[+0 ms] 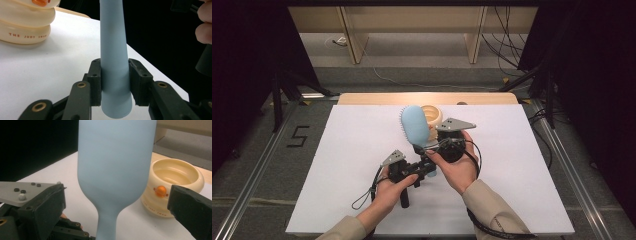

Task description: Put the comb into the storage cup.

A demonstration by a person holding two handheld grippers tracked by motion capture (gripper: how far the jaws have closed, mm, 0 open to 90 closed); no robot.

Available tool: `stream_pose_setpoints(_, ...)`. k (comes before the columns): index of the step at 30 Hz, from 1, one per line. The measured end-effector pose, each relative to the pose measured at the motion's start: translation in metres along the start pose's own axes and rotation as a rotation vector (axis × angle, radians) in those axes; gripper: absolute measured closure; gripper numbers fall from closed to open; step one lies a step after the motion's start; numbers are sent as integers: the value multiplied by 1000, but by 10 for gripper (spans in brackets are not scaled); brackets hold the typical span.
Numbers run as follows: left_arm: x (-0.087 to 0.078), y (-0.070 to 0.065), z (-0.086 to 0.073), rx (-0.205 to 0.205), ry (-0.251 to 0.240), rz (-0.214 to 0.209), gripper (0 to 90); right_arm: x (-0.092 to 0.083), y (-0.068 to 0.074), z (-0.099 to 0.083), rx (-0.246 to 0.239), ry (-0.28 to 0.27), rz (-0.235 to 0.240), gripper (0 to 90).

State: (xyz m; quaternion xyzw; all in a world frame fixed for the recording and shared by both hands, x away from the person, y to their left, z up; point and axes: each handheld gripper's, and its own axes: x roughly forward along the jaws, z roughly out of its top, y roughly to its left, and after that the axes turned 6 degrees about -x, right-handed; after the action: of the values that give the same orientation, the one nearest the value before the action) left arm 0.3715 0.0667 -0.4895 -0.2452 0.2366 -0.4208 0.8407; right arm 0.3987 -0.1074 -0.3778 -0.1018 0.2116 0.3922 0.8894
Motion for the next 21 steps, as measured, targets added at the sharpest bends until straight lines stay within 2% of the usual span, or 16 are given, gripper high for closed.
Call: stream_pose_setpoints(21, 0, 0, 0, 9, 6, 0, 648, -5, -3, 5, -2, -23, -32, 12)
